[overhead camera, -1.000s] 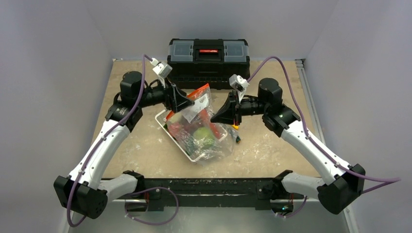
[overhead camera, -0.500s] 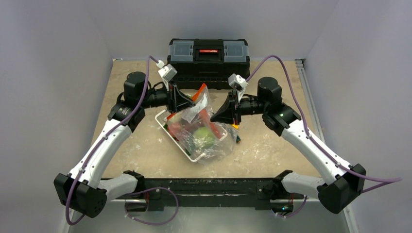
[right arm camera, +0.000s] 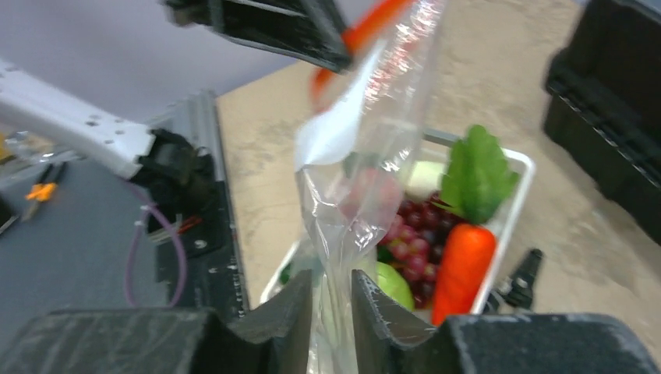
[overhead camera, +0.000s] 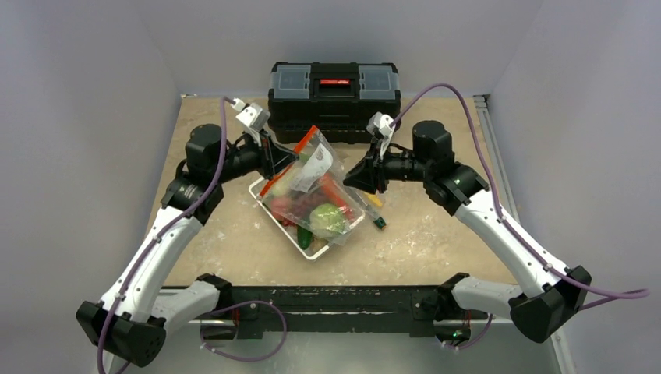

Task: Place the food in the zip-top bag and seal the zipper
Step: Pick up the zipper food storage bag at the center of the board.

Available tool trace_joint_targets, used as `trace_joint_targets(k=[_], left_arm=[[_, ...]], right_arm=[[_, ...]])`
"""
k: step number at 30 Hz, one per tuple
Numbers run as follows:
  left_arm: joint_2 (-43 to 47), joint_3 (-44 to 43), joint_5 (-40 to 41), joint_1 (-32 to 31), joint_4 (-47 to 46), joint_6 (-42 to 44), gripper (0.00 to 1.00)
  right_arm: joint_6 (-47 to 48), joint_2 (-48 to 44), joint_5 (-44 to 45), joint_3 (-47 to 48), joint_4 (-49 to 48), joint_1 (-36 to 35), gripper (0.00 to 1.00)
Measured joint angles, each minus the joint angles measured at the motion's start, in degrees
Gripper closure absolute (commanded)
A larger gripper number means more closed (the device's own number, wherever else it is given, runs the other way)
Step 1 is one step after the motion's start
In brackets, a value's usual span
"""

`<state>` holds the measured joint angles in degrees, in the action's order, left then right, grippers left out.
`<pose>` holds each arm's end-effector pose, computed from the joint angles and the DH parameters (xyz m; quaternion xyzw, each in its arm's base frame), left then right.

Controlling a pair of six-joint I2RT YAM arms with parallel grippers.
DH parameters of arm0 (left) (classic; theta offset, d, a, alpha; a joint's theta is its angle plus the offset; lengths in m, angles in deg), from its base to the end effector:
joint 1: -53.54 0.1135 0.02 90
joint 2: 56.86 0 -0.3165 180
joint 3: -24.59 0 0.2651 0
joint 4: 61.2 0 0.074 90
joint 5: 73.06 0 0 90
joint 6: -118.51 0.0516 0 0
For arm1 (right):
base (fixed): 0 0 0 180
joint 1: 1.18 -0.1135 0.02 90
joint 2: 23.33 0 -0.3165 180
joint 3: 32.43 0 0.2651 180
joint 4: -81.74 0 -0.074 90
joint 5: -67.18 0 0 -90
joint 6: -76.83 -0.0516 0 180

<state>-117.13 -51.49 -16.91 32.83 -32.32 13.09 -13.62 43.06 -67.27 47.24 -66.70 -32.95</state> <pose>0.2068 -0.1089 0.4341 0.2155 0.7399 -0.4012 0.4951 0.1990 0.1658 0.4296 -0.4159 0.6626 0.4450 0.4359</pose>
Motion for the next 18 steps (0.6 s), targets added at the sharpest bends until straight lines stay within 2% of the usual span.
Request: trace_joint_targets(k=[1,4,8,10,13,14,18], left_arm=[[1.25,0.48,1.25,0.0,-0.35,-0.02,1.0],[4.35,1.4,3.48,-0.02,-1.4,-0.17,1.0],[4.72,1.4,6.32,-0.11,-1.97,-1.77,1.0],[4.02,1.4,8.28,-0.11,-1.6,-3.23,1.0],[2.16,1.16,10.75,-0.11,-0.04,-5.49,1.0],[1.36,1.03,11.47,-0.11,0.33,-6.38,1.0],[-0.66,1.03,13.29,-0.11,1.49,-9.77,1.0]], right_arm=[[-0.02,0.0,2.51,0.37,0.7,0.0,0.63],[-1.86,0.57,11.82,1.92,2.64,-0.07,0.6],[-9.97,3.26,29.97,6.45,6.56,-0.81,0.45],[-14.21,4.94,39.23,9.44,9.99,-2.29,0.41],[-18.71,7.56,53.42,14.75,14.19,-8.26,0.3],[-19.8,8.0,57.83,16.06,15.06,-11.17,0.22],[-22.77,8.07,71.1,19.23,16.13,-20.9,0.23]])
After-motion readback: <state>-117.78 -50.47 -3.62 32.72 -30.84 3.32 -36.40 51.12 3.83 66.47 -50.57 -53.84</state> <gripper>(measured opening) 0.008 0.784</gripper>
